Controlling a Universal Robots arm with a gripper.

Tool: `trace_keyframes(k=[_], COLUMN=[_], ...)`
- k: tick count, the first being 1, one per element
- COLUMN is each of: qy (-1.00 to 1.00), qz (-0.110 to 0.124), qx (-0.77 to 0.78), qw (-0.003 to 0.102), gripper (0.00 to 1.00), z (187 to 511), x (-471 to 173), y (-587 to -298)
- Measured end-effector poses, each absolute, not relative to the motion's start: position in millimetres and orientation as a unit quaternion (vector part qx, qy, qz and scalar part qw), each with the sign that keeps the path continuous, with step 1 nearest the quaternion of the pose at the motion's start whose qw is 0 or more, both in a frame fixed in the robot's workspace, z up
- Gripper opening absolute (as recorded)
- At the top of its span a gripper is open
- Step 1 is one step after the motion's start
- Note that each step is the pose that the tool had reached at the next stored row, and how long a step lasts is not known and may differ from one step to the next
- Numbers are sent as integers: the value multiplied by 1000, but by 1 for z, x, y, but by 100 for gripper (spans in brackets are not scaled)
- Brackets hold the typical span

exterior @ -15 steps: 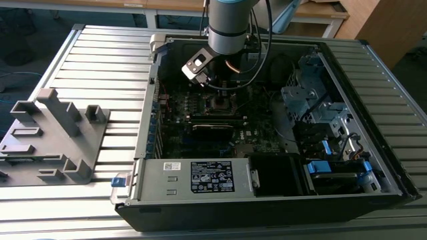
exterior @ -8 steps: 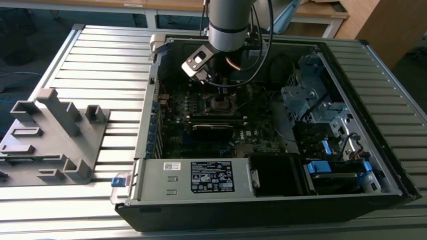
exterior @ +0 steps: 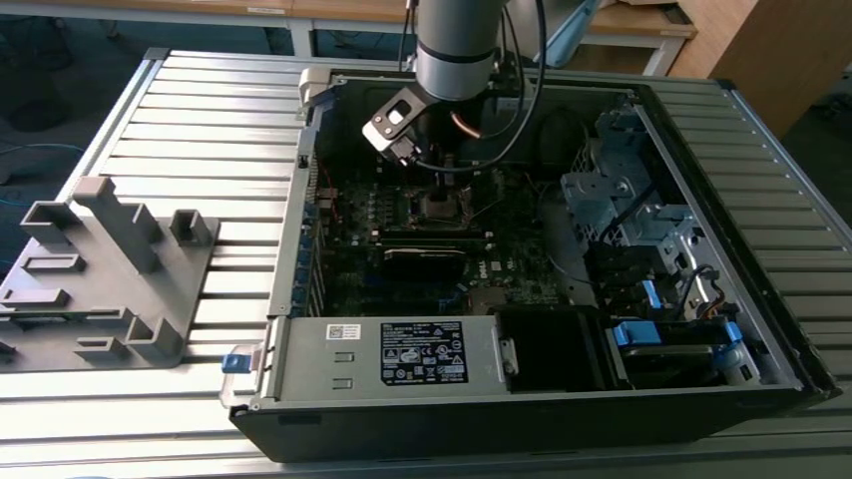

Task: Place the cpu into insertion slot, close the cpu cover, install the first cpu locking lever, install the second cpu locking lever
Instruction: 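Close the cpu cover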

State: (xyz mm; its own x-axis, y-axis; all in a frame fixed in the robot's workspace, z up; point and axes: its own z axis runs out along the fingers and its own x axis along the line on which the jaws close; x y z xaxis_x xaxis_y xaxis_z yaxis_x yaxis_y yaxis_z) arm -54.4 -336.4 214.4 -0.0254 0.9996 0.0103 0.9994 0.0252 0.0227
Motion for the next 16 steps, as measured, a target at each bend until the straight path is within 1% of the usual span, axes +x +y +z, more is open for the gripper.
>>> trace_keyframes(k=[16], qy=[716], qz=[12], qx=[698], qw=[4], gripper=[11], z=[223], x=[-54], y=[-336])
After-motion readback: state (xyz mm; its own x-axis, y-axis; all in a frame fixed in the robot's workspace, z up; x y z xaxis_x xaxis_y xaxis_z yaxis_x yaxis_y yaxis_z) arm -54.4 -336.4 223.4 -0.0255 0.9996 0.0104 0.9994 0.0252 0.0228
